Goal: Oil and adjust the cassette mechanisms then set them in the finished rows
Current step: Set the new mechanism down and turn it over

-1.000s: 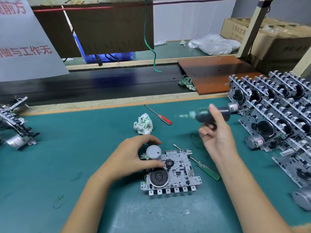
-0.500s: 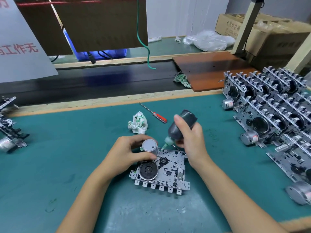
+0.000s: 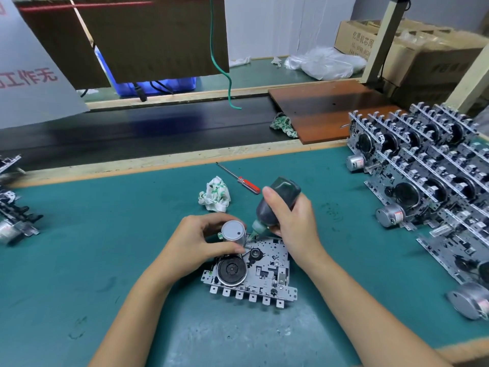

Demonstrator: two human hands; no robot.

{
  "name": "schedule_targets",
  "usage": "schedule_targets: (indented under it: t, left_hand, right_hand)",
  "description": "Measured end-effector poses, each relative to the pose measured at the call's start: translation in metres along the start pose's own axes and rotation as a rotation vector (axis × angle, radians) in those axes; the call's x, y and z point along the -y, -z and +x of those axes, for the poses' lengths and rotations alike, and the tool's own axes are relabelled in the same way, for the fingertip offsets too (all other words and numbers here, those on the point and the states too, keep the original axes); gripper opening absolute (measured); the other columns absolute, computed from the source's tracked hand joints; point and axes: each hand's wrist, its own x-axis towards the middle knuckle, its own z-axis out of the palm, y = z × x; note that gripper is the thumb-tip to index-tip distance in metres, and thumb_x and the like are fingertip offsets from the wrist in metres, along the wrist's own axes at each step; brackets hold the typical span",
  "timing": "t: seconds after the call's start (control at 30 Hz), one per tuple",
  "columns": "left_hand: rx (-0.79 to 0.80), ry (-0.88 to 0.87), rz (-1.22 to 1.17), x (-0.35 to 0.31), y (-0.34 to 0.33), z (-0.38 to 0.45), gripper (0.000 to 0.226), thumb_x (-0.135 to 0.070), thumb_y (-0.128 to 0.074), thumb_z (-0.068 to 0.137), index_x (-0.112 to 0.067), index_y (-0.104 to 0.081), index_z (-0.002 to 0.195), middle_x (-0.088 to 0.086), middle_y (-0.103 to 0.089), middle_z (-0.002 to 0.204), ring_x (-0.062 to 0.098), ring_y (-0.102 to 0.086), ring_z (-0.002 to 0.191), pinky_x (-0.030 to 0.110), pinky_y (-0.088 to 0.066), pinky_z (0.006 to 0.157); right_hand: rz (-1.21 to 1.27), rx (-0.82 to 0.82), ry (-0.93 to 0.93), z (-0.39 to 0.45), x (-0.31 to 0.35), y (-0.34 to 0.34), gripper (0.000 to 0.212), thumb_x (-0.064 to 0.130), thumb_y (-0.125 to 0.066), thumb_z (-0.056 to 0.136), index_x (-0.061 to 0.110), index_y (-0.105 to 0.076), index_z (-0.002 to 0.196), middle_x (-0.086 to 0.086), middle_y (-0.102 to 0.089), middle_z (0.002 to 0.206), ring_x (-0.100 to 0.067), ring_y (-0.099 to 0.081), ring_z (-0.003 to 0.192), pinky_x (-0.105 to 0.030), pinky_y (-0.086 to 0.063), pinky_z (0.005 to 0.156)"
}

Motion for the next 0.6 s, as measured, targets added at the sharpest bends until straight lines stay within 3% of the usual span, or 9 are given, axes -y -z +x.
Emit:
schedule_targets:
  t: [0.17,0.33,0.5,0.6]
  left_hand:
    - [0.008,0.003,0.009,0.001,0.001,0.0,0.042,-0.031,-0.081,0.055,-0.017,-0.072,0.093,-0.003,-0.075,0.092,0.003,-0.066,0.086,0.015,-0.049,0.082]
    - [0.009,-0.006,0.008,0.0,0.0,0.0,0.041,-0.029,-0.081,0.056,-0.016,-0.072,0.094,-0.003,-0.075,0.092,0.003,-0.067,0.086,0.013,-0.048,0.081]
    - [-0.002,-0.003,0.06,-0.001,0.002,-0.001,0.04,-0.036,-0.082,0.057,-0.022,-0.072,0.092,-0.007,-0.074,0.092,0.004,-0.067,0.089,0.013,-0.048,0.082]
    - [-0.042,-0.067,0.244,-0.003,-0.001,-0.003,0.036,-0.051,-0.084,0.062,-0.033,-0.068,0.089,-0.017,-0.071,0.089,0.002,-0.065,0.087,0.013,-0.047,0.08]
  right_hand:
    - [0.004,0.013,0.025,-0.002,0.001,0.001,0.031,0.057,-0.063,0.067,0.028,-0.053,0.063,0.013,-0.045,0.058,-0.012,-0.044,0.063,-0.035,-0.041,0.062]
    - [-0.014,0.001,0.026,-0.003,0.002,0.0,0.035,0.057,-0.063,0.066,0.024,-0.052,0.065,0.014,-0.046,0.059,-0.014,-0.046,0.066,-0.039,-0.044,0.065]
    - [-0.004,0.014,0.006,-0.003,0.005,0.0,0.027,0.058,-0.064,0.065,0.032,-0.056,0.063,0.015,-0.048,0.058,-0.014,-0.046,0.065,-0.039,-0.045,0.066]
    - [0.057,-0.07,-0.024,0.0,0.012,0.005,0.03,0.05,-0.072,0.064,0.024,-0.056,0.063,0.013,-0.05,0.053,-0.011,-0.049,0.056,-0.029,-0.045,0.053]
